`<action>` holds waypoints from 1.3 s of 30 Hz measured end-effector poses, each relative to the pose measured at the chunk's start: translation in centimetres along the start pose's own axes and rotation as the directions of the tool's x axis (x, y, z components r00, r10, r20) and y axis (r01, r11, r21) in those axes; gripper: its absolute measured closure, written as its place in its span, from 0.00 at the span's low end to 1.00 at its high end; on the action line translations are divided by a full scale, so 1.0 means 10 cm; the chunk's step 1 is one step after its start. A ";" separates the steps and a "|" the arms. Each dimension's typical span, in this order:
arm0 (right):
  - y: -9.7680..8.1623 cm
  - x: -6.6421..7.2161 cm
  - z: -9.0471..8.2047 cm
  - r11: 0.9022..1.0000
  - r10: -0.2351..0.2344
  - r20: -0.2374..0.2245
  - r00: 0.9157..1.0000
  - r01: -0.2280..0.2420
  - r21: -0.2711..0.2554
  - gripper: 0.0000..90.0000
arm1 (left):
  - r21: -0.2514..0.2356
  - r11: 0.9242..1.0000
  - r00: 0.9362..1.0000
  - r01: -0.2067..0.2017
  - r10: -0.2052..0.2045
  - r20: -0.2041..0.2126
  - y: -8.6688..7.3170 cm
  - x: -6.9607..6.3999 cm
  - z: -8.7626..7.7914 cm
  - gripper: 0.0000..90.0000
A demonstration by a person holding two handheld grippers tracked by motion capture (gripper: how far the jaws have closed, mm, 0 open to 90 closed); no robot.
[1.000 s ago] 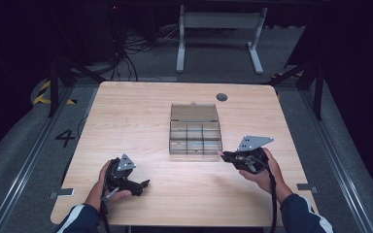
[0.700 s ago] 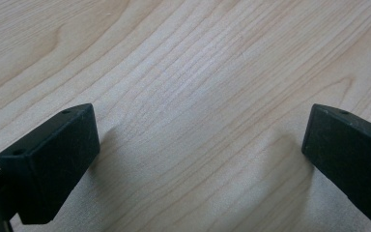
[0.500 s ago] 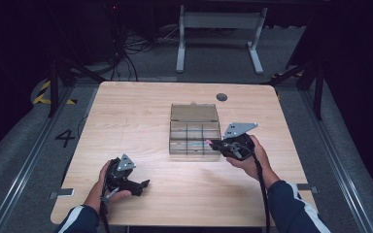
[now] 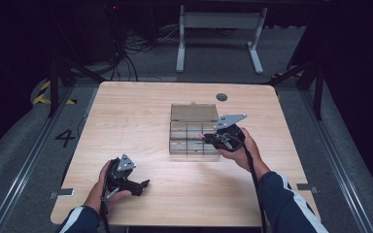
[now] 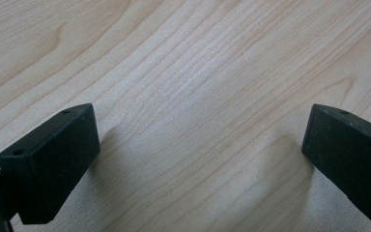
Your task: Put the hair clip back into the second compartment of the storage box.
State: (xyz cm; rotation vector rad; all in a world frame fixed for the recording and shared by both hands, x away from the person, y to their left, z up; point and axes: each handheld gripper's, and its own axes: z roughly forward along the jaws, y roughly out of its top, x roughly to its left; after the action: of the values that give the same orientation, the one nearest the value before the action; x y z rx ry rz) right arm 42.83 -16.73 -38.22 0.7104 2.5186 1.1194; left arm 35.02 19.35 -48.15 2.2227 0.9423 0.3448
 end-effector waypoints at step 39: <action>0.25 -0.39 0.70 0.991 0.036 0.010 0.999 -0.037 0.128 0.93 | 0.000 1.000 1.000 0.003 -0.003 -0.001 0.00 0.00 0.00 0.00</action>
State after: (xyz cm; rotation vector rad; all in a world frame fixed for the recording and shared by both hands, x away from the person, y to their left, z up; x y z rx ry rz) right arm 50.06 -13.18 -40.67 0.7956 2.5988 0.9712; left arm 35.03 19.34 -48.15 2.2215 0.9461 0.3441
